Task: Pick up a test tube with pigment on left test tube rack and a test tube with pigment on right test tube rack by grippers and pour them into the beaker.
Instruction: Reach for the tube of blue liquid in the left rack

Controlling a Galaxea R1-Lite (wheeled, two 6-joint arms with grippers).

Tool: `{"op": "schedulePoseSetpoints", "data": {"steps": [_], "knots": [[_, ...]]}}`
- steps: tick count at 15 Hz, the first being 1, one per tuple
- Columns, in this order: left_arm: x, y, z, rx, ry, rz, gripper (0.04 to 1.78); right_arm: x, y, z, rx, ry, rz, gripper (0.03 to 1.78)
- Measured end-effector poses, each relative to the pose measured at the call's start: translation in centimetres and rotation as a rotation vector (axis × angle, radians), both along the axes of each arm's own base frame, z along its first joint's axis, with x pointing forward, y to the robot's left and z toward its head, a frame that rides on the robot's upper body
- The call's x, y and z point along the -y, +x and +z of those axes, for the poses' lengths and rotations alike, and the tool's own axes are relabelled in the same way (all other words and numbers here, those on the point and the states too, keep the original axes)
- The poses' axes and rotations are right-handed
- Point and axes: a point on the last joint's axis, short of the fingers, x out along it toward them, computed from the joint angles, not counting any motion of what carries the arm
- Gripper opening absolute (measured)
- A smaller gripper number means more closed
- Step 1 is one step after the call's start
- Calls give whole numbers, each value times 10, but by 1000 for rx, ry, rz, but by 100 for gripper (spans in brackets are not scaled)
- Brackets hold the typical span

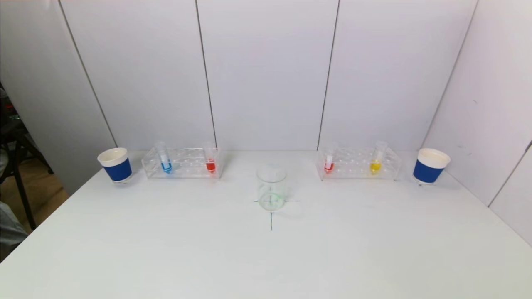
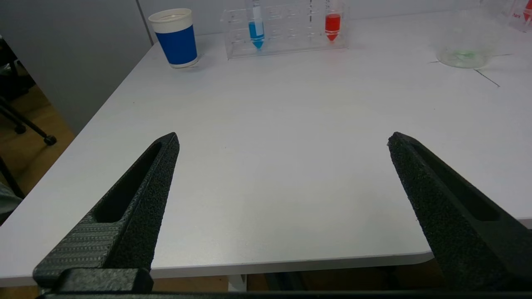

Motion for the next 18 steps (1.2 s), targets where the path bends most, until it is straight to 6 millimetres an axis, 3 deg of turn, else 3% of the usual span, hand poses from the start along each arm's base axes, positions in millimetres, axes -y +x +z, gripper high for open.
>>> {"op": "schedulePoseSetpoints", "data": {"steps": [18], "knots": [[0, 0, 0, 0, 1, 0, 176, 0, 0, 0, 0, 0, 0, 177]]}}
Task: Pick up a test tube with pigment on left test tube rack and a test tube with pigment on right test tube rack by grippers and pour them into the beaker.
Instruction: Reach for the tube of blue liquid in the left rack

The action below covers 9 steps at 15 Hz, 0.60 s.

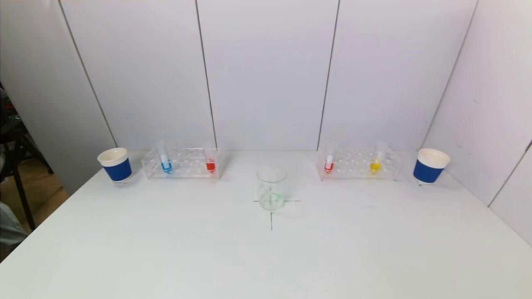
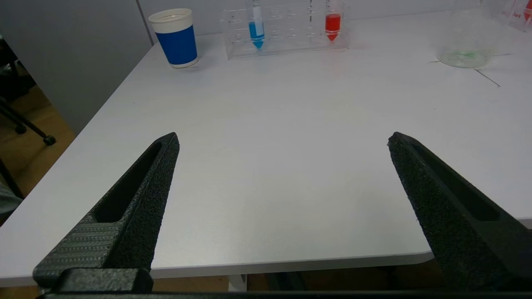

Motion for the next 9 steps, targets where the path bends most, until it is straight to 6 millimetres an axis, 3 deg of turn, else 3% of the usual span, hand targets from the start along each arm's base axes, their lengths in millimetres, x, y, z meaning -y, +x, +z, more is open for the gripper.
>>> {"op": "schedulePoseSetpoints", "data": {"steps": [9], "knots": [[0, 0, 0, 0, 5, -6, 176, 0, 0, 0, 0, 0, 0, 177]]}}
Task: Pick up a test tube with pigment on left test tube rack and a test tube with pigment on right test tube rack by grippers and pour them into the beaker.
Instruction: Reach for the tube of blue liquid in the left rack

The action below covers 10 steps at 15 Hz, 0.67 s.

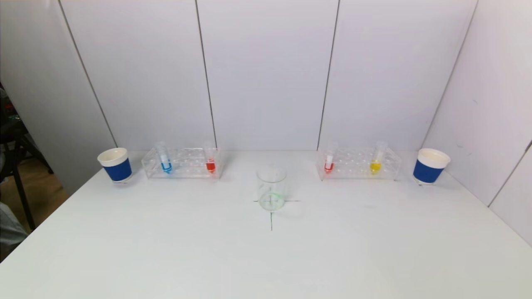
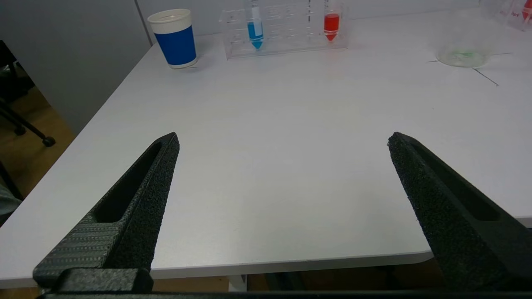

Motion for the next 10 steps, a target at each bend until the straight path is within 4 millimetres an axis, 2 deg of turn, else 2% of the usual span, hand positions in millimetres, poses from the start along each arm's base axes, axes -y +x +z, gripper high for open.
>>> {"op": "schedulePoseSetpoints", "data": {"steps": [7, 10], "knots": [[0, 0, 0, -5, 28, -3, 176, 0, 0, 0, 0, 0, 0, 177], [1, -6, 18, 54, 52, -28, 176, 0, 0, 0, 0, 0, 0, 177]]}}
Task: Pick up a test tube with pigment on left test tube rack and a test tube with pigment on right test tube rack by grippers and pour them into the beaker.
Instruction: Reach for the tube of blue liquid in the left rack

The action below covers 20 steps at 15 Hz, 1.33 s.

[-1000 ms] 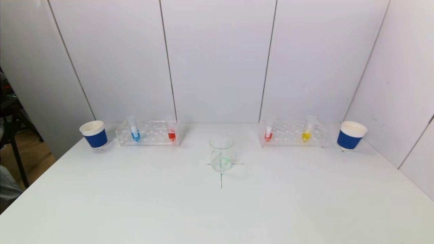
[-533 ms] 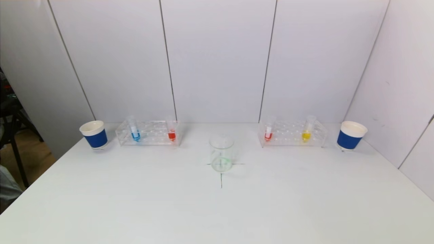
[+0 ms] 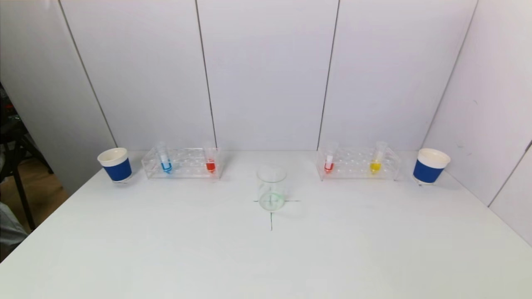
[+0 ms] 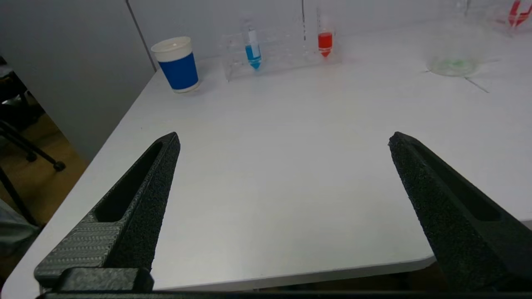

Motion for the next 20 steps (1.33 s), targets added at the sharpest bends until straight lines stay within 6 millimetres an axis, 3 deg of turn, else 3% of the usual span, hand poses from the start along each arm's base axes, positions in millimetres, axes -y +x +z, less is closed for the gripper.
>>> {"op": "schedulePoseSetpoints", "data": {"steps": [4, 8, 13, 16, 20], "knots": [[0, -9, 50, 39, 3, -12, 176, 0, 0, 0, 0, 0, 0, 177], [0, 12, 109, 22, -15, -6, 176, 0, 0, 0, 0, 0, 0, 177], [0, 86, 152, 11, -44, 33, 176, 0, 0, 0, 0, 0, 0, 177], [0, 132, 153, -36, -104, 39, 176, 0, 0, 0, 0, 0, 0, 177], [0, 194, 137, -120, -148, 46, 176, 0, 0, 0, 0, 1, 0, 177]]}}
